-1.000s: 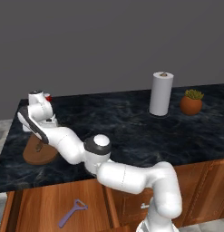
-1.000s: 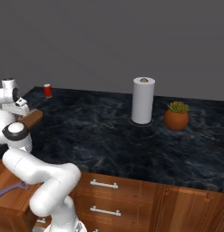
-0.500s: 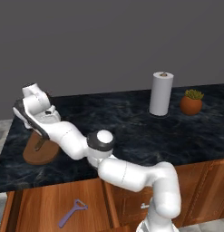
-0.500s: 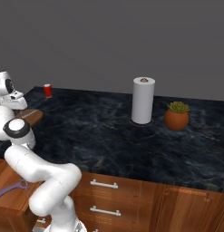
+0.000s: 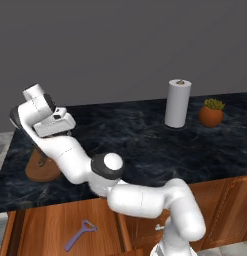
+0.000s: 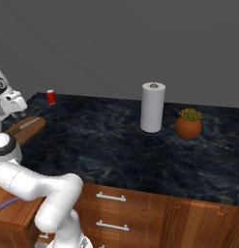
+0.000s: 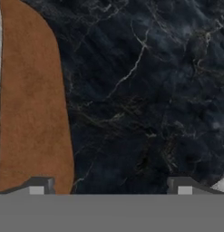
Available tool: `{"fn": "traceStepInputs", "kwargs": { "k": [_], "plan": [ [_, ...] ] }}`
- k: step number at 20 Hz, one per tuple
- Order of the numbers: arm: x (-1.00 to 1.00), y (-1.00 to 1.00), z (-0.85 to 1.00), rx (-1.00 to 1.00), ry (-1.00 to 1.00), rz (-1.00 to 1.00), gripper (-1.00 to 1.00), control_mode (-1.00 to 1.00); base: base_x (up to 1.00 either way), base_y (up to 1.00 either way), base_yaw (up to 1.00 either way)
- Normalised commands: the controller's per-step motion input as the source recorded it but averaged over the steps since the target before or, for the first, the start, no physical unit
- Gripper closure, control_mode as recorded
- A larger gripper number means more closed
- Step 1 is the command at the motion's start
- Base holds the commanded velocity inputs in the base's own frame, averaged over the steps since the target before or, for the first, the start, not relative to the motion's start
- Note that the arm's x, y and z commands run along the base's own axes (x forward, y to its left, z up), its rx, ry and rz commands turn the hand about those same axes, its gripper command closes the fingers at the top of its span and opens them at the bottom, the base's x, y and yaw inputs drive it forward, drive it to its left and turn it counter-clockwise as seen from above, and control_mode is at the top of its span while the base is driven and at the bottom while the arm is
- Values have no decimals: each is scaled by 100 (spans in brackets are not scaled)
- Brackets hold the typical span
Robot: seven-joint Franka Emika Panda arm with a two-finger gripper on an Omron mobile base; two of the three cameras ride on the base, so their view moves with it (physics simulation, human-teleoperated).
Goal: Open the drawer on the left and place the cutting tools on the cutting board.
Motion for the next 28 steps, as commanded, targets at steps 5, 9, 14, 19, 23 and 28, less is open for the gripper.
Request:
{"fn": "traceStepInputs", "kwargs": {
  "k": [5,9,14,19,23,28],
  "plan": [
    [-100,-100,-33,5,-29,0,-100,-100,0,0,0],
    [-100,-100,-24,14,-25,0,-100,-100,0,0,0],
    [-100,-37,29,37,-35,0,-100,-100,0,0,0],
    [-100,0,72,37,-30,0,-100,-100,0,0,0],
    [-100,0,84,39,-21,0,-100,-100,0,0,0],
    [-62,-22,33,26,-3,-1,-100,-100,0,0,0]
  ]
}}
